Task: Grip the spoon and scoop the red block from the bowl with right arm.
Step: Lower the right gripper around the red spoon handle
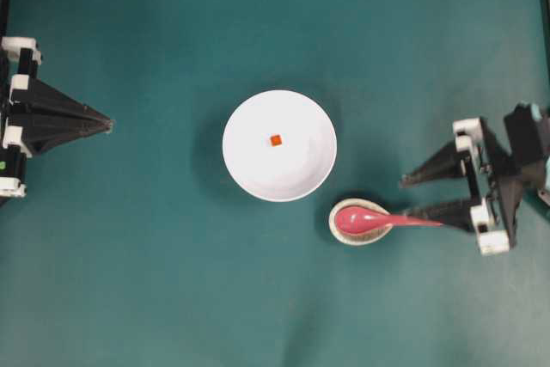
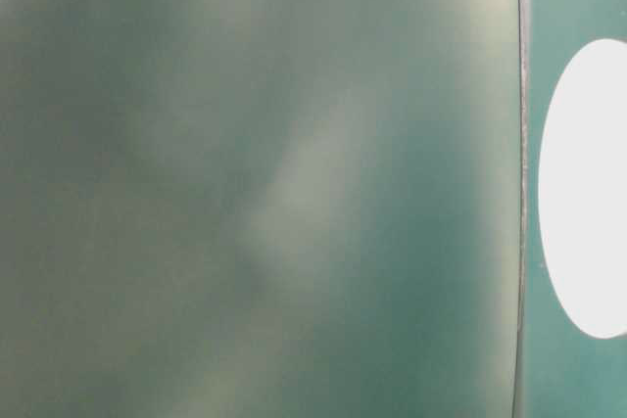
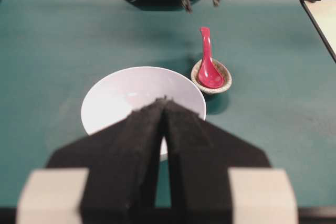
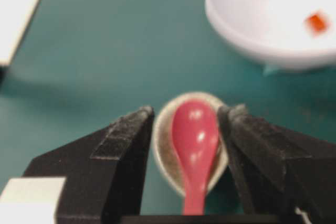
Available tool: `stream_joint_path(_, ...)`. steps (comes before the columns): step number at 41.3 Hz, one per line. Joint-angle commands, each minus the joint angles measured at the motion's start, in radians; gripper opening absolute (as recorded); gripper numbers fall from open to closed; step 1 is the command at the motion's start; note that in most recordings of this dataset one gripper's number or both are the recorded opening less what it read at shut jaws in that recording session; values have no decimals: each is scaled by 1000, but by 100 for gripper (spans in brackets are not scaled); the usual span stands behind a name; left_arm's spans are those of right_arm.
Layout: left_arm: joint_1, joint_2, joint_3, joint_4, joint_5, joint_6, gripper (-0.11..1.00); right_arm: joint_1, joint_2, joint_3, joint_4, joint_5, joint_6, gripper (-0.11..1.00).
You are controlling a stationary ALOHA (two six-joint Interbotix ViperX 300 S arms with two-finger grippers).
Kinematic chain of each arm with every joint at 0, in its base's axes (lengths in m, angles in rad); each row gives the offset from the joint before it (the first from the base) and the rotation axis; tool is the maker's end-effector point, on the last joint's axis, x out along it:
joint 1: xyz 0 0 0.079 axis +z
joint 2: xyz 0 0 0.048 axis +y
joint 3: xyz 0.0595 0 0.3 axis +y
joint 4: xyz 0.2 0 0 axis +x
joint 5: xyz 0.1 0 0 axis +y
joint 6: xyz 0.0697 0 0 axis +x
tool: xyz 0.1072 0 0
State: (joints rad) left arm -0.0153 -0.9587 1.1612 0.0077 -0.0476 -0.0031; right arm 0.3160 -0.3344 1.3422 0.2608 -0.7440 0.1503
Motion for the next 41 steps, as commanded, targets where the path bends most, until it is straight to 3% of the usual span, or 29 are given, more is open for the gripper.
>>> stream_joint_path(1, -3, 6, -25, 3, -5, 2, 0, 72, 92, 2, 67, -127, -5, 57)
stream_joint_path(7, -3, 6, -26, 3, -3, 2, 0, 167, 239, 3, 166, -288, -5, 57)
stream_joint_path(11, -3, 6, -25, 3, -3, 2, 0, 213, 321, 5, 204, -347, -15, 57)
stream_joint_path(23, -3, 8, -25, 3, -3, 2, 0, 244, 457, 0, 232, -377, -23, 57)
stream_joint_path(41, -3, 6, -25, 3, -3, 2, 0, 244, 476, 3, 287, -376, -23, 57)
